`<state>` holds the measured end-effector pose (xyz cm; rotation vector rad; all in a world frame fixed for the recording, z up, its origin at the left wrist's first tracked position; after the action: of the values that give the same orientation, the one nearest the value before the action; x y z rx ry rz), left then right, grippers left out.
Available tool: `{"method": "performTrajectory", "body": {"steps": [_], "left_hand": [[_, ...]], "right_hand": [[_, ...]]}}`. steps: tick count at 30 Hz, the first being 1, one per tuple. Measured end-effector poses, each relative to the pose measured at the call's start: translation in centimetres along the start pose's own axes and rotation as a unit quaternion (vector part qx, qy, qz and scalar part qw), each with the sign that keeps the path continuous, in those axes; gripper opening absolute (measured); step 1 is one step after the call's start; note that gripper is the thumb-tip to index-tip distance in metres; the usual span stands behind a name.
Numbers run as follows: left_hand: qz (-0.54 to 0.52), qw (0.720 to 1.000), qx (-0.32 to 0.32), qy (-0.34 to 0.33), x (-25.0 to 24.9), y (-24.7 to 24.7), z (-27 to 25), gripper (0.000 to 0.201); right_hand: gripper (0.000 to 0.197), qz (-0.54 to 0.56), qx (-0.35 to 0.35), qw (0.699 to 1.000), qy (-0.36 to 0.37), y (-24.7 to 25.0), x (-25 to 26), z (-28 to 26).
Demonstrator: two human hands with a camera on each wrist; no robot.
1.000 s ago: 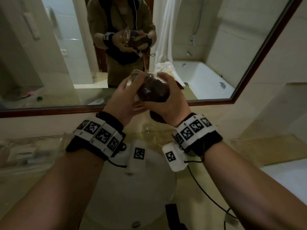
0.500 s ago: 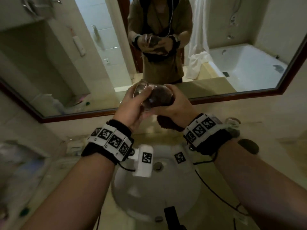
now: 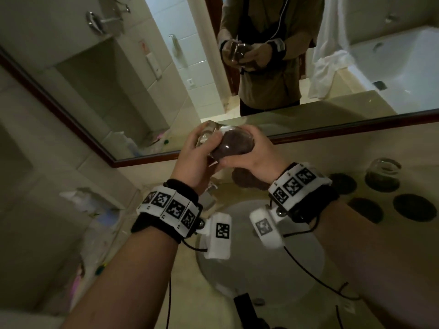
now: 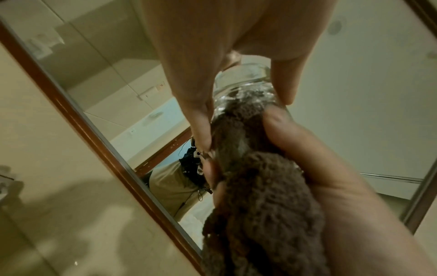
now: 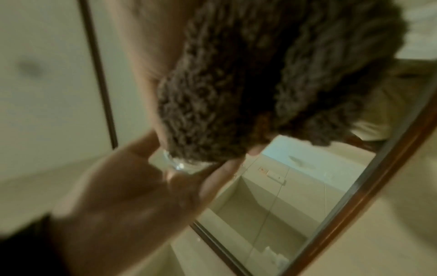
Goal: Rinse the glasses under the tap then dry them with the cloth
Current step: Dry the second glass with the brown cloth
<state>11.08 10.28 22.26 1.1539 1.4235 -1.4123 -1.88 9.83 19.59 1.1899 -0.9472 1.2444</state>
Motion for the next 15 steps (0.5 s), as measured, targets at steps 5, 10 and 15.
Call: {"method": "performTrajectory", "body": {"steps": [5, 10, 15], "left_hand": [[-0.015, 0.999, -0.022, 0.023, -0.1, 1.1, -0.1, 0.054], [0.004, 1.0, -0.002, 0.002, -0.7, 3.5, 0.2, 0.04], [-0.012, 0.999, 0.044, 0.03, -1.8, 5.1, 0.5, 0.053]], "right_hand": [[0.098, -0.109, -0.02, 0.991, 0.07, -2.1, 0.9, -1.0], [0.09, 0.015, 0.027, 0.999, -0.012, -4.0, 0.2, 0.1], [0.065, 0.0, -0.018, 1.0, -0.004, -5.0, 1.8, -0.4]]}}
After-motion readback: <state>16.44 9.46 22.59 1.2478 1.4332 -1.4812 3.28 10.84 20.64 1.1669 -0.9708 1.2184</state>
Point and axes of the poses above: each hand's wrist, its own z-axis towards the middle knuckle, its own y-axis out of the back of the hand, x = y × z, the point moved 7 cm from there along z, towards the middle knuckle, and after that the axes turned 6 degrees about -z, right-handed, at the moved point
